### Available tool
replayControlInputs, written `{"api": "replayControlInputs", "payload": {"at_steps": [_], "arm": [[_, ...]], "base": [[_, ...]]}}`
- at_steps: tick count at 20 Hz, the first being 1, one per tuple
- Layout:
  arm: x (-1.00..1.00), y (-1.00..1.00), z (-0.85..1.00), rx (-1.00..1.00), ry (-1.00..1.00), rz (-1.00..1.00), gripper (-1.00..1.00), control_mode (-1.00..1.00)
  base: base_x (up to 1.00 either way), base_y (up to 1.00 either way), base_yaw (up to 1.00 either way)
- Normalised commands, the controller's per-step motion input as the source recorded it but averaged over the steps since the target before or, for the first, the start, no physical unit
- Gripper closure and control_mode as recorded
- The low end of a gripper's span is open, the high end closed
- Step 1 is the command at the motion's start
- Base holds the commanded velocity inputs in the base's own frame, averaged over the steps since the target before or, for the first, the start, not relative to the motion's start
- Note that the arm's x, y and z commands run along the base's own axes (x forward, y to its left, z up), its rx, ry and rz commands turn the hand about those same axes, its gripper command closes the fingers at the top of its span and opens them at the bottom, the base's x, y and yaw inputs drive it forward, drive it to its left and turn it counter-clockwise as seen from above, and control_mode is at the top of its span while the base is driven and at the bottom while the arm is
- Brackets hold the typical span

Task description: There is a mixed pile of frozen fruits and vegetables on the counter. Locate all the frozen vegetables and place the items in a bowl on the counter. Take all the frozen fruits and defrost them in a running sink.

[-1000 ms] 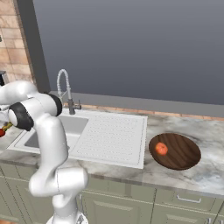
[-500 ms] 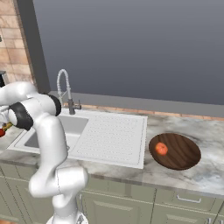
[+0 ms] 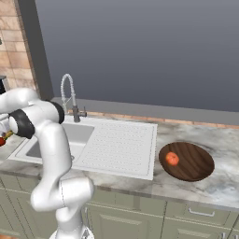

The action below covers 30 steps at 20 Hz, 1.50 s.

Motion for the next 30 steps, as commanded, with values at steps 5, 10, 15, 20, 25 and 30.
{"api": "replayControlInputs", "payload": {"at_steps": [5,10,15,20,25,30], "arm": [[0.05,0.08,-0.1,0.0,0.0,-0.03,-1.0,-1.0],[0.07,0.05,-0.1,0.0,0.01,-0.02,-1.0,-1.0],[0.07,0.06,-0.11,0.0,0.01,-0.02,-1.0,-1.0],[0.08,0.08,-0.09,0.0,0.0,-0.02,-1.0,-1.0],[0.1,0.11,-0.06,-0.01,0.0,-0.02,-1.0,-1.0],[0.08,0.11,-0.09,-0.02,0.0,-0.01,-1.0,-1.0]], "base": [[0.0,0.0,0.0],[0.0,0.0,0.0],[0.0,0.0,0.0],[0.0,0.0,0.0],[0.0,0.0,0.0],[0.0,0.0,0.0]]}}
